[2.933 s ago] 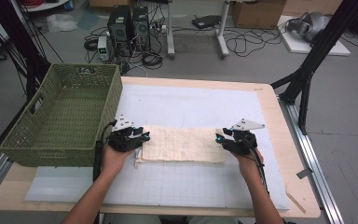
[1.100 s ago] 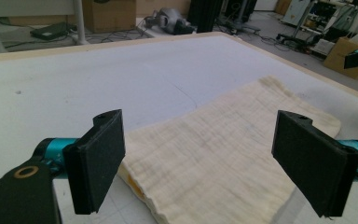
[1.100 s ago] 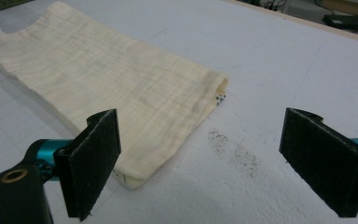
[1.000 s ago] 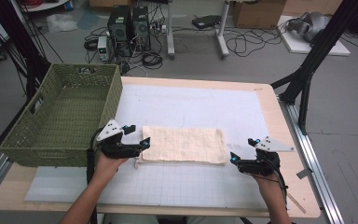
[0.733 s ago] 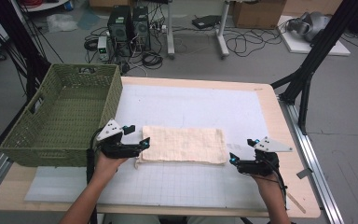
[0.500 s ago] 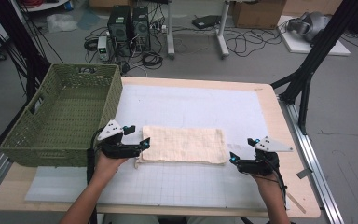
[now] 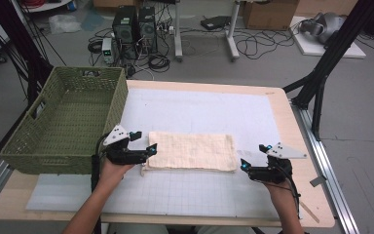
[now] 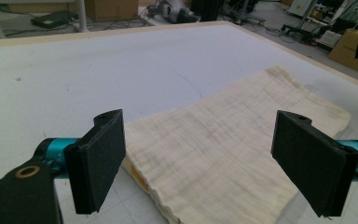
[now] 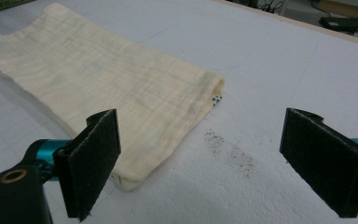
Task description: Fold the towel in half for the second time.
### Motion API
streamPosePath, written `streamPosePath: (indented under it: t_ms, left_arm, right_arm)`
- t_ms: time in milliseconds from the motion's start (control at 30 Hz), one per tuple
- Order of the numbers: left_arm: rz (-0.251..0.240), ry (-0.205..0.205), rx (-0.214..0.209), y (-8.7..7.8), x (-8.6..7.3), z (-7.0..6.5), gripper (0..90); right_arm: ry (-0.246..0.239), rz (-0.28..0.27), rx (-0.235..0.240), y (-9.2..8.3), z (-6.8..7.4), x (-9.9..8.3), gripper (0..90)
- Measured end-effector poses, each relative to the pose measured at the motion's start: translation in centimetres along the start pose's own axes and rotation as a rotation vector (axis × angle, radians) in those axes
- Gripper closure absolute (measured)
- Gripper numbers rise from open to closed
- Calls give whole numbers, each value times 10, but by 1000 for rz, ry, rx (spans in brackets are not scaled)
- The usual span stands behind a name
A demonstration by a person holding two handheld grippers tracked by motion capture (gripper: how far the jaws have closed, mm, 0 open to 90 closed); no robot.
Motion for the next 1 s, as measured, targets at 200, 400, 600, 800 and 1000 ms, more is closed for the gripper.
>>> streamPosePath:
  t_ms: [200,400,600,800,1000]
  left_arm:
    - [22,-20,13,8,8,4,190]
    - [42,-37,29,18,16,11,198]
    - [96,-47,64,31,25,22,245]
    - [139,-36,113,45,29,36,333]
    - [230,-15,155,61,24,45,401]
  right_arm:
    - [20,-17,14,-3,-2,-1,115]
    - [25,-22,16,-4,-3,-1,115]
    - [15,-12,25,-1,0,0,115]
    - [14,-5,31,1,1,0,115]
    - [13,-2,34,2,2,0,115]
Point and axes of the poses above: each handheld gripper's, and its own axes: y roughly forward along the jaws, x roughly out of its top, z roughly to its left, the point moved 4 cm from there along y, roughly forward along the jaws, and after that the axes turned 13 degrees about z, right-handed, at the moved point
